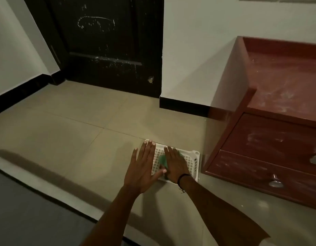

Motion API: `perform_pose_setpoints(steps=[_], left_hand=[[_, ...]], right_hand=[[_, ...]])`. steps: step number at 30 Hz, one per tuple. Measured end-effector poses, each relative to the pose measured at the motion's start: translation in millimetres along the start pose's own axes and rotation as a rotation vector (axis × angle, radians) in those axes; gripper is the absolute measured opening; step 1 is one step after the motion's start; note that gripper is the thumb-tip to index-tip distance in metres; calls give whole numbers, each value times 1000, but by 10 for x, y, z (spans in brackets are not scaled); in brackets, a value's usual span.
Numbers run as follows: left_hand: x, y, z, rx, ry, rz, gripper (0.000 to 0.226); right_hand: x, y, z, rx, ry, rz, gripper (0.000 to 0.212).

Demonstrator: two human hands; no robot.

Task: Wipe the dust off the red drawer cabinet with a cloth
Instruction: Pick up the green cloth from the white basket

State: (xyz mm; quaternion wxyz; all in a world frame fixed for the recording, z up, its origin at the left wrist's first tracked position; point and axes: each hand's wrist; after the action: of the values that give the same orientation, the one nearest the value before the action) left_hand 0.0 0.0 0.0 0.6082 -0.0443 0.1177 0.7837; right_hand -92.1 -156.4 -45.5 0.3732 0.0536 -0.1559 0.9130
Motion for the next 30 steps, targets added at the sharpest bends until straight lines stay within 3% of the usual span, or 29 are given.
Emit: perform_pose_setpoints(steps=[10, 15, 21, 30], left_hand=[[60, -163, 1, -27, -96, 38, 100], [106, -240, -13, -31, -95, 56, 101], [93, -256, -27, -40, -109, 59, 101], [70, -210, 6, -39, -109, 44, 102]], right_hand=[[-77, 22, -121, 49, -157, -81, 87], [-98, -3, -240, 51, -169, -101, 76], [-104, -33, -294, 94, -161, -111, 82], [-93, -70, -267, 117, -165, -109, 69]])
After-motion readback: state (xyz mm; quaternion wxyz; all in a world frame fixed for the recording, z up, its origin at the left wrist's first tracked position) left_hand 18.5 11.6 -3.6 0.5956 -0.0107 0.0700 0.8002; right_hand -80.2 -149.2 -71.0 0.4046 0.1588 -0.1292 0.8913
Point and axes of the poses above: each hand's wrist, its own x-axis away from the middle knuckle, its own z-axis out of the back of the hand, y = z × x, and after that the axes turned 13 degrees about -z, right-handed
